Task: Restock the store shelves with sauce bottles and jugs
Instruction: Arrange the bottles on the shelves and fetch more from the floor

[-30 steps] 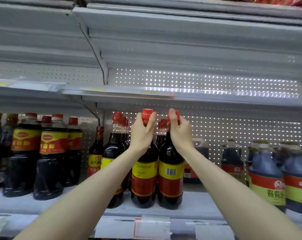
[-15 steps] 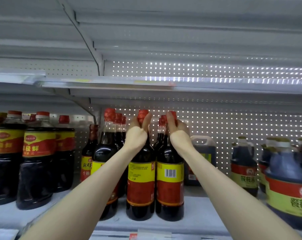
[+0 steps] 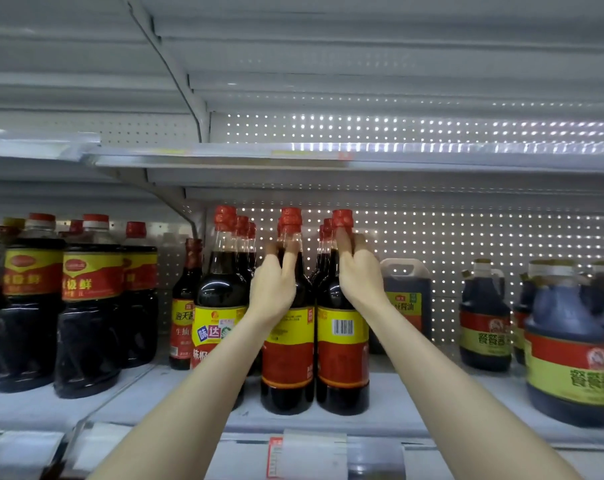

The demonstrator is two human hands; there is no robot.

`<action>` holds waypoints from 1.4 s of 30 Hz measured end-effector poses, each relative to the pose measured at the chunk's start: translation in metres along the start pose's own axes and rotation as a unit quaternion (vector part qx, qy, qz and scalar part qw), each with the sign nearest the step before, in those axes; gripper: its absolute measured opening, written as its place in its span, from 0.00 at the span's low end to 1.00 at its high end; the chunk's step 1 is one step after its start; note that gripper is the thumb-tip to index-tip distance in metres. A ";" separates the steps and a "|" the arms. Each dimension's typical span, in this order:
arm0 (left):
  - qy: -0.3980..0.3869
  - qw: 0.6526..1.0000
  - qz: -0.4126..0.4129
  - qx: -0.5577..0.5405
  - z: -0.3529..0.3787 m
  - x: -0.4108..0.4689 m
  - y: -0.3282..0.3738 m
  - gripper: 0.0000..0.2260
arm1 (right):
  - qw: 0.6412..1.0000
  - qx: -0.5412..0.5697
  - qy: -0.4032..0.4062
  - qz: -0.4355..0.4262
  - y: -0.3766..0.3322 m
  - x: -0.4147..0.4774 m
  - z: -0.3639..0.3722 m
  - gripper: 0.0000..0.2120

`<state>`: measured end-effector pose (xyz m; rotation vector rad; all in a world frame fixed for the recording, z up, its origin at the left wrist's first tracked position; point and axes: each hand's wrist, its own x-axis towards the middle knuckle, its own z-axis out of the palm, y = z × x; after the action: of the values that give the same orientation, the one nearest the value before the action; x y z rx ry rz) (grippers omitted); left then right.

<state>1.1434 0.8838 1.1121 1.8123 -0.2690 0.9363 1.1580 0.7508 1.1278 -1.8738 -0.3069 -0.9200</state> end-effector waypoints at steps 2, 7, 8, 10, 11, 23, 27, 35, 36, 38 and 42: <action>-0.012 1.000 -0.019 -0.007 -0.001 -0.014 -0.005 0.17 | 1.000 0.020 -0.002 0.008 0.005 -0.018 -0.002 0.17; -0.076 0.996 -0.013 -0.038 -0.012 -0.057 -0.019 0.25 | 0.998 0.009 -0.067 0.018 0.016 -0.061 -0.015 0.24; -0.079 0.996 -0.012 -0.030 -0.013 -0.062 -0.022 0.28 | 0.997 0.000 -0.074 0.019 0.019 -0.067 -0.016 0.27; -0.084 0.996 -0.012 -0.038 -0.017 -0.069 -0.026 0.30 | 0.997 -0.031 -0.070 0.012 0.022 -0.079 -0.018 0.31; -0.085 0.995 -0.019 -0.052 -0.019 -0.072 -0.028 0.29 | 0.997 -0.045 -0.055 0.002 0.023 -0.087 -0.017 0.31; -0.143 0.971 -0.122 -0.150 -0.038 -0.111 -0.034 0.20 | 0.984 0.120 -0.114 0.065 0.012 -0.159 0.012 0.20; -0.170 0.964 -0.134 -0.157 -0.040 -0.105 -0.042 0.19 | 0.977 0.146 -0.125 0.095 0.006 -0.168 0.024 0.23; -0.100 0.987 -0.108 -0.066 -0.041 -0.120 -0.046 0.25 | 0.973 0.128 -0.142 0.130 -0.003 -0.163 0.021 0.25; -0.086 0.990 -0.097 -0.055 -0.043 -0.123 -0.045 0.24 | 0.972 0.125 -0.146 0.136 -0.003 -0.161 0.021 0.26; -0.075 0.993 -0.081 -0.044 -0.048 -0.128 -0.042 0.22 | 0.972 0.117 -0.149 0.142 -0.003 -0.159 0.022 0.27; -0.077 0.992 -0.091 -0.050 -0.050 -0.125 -0.041 0.22 | 0.979 0.108 -0.124 0.119 -0.005 -0.164 0.023 0.24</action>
<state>1.0595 0.9166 1.0043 1.7853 -0.2379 0.6467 1.0540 0.8019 1.0095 -1.7778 -0.3117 -0.4726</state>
